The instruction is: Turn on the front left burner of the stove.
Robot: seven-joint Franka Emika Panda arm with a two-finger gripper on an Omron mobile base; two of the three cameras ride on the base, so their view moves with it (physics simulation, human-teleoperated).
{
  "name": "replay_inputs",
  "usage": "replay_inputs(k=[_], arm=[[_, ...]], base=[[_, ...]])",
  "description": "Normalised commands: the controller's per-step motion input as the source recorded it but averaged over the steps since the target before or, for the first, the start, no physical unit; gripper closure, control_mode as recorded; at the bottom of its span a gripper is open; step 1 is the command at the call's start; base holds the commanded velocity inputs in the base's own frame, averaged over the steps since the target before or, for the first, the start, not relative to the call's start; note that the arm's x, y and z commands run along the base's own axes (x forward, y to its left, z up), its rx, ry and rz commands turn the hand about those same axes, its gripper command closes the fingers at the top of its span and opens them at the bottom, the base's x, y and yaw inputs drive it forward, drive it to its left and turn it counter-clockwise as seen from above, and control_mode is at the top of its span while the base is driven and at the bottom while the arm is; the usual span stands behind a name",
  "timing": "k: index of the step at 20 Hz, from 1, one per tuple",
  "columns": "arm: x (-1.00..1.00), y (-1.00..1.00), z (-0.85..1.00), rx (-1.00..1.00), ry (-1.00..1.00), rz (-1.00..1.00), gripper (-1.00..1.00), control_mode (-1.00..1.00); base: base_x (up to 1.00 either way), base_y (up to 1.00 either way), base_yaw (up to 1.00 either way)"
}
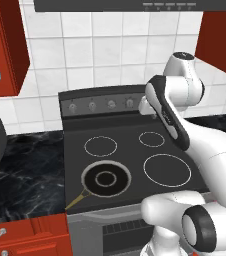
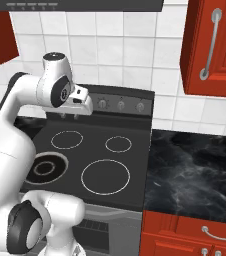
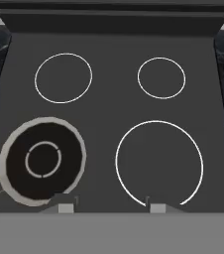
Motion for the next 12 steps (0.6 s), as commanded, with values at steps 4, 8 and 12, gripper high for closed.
replay_inputs(k=[4,8,12], arm=[[0.0,0.27,-0.06,0.0,-0.05,0.0,-1.0,-1.0],[0.0,0.95,-0.11,-0.03,-0.27,-0.01,-1.0,-1.0],[0.04,1.0,-0.01,-0.15,-0.09,-0.11,-1.0,-1.0]], base=[[0.0,0.0,0.0],[0.0,0.0,0.0],[0.0,0.0,0.0]])
